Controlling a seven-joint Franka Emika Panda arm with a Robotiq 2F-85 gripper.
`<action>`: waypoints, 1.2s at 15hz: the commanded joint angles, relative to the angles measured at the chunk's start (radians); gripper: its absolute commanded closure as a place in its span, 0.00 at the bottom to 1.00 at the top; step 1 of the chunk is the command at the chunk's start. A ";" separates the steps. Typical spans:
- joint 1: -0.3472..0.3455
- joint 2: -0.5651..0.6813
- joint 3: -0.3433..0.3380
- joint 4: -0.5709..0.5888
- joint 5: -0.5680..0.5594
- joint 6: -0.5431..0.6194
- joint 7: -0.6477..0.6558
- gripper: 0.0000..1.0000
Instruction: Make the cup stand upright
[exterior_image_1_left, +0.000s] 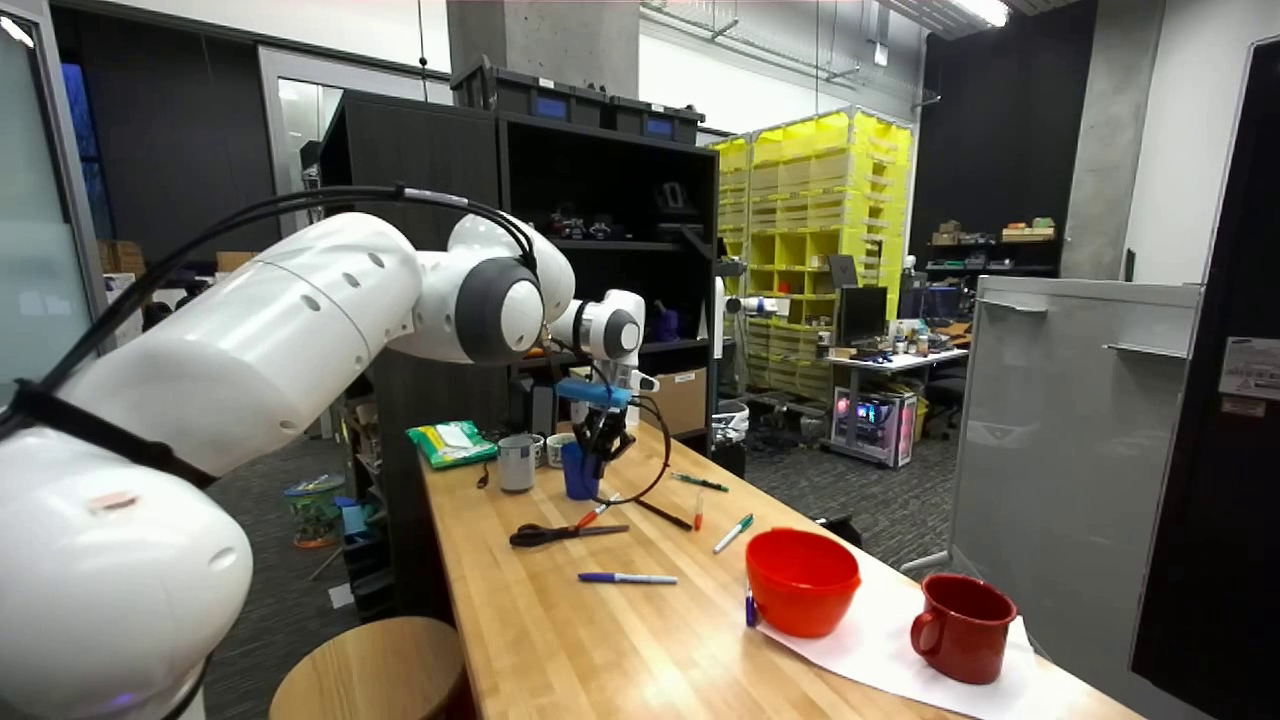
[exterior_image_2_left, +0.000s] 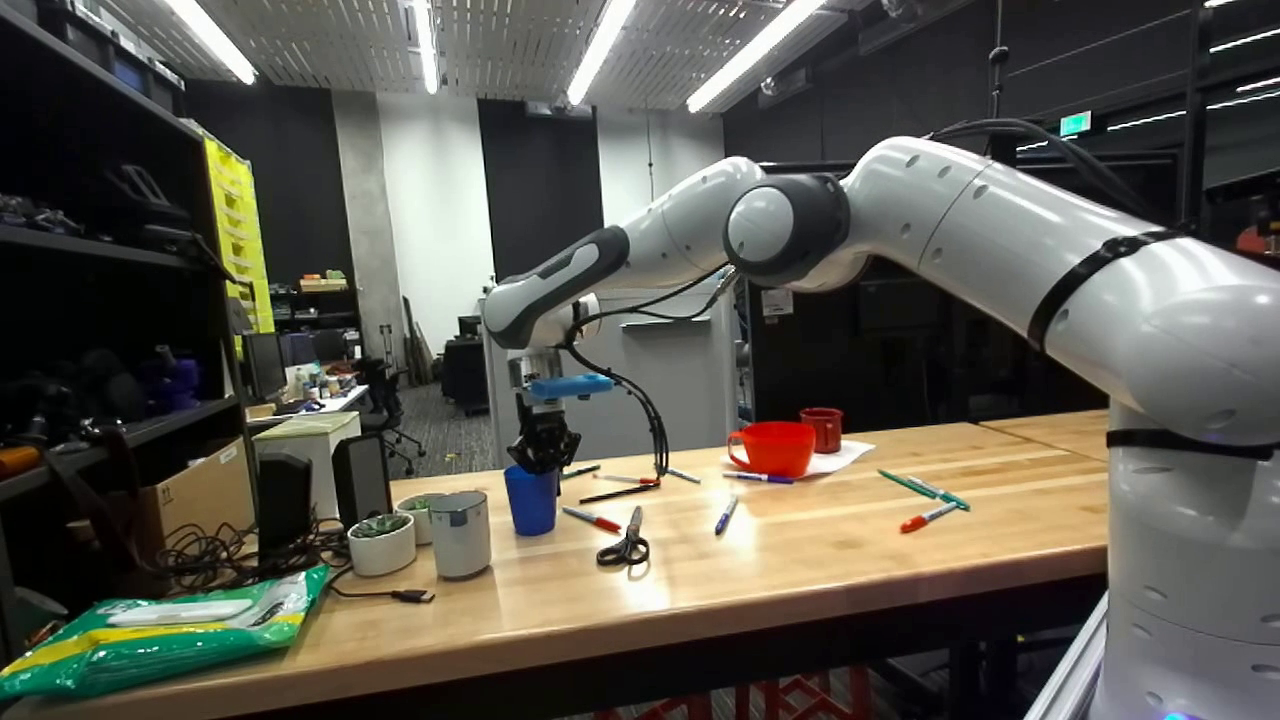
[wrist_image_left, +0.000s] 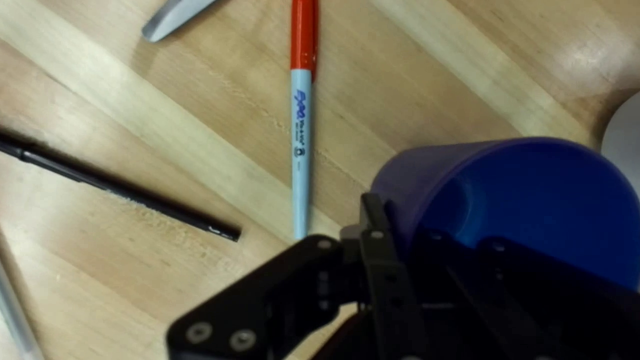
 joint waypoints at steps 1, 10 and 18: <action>0.010 0.045 -0.007 0.087 0.010 -0.052 0.014 0.63; 0.056 -0.023 -0.004 0.120 -0.017 -0.057 0.022 0.02; 0.107 -0.325 -0.072 -0.082 -0.178 -0.035 0.095 0.00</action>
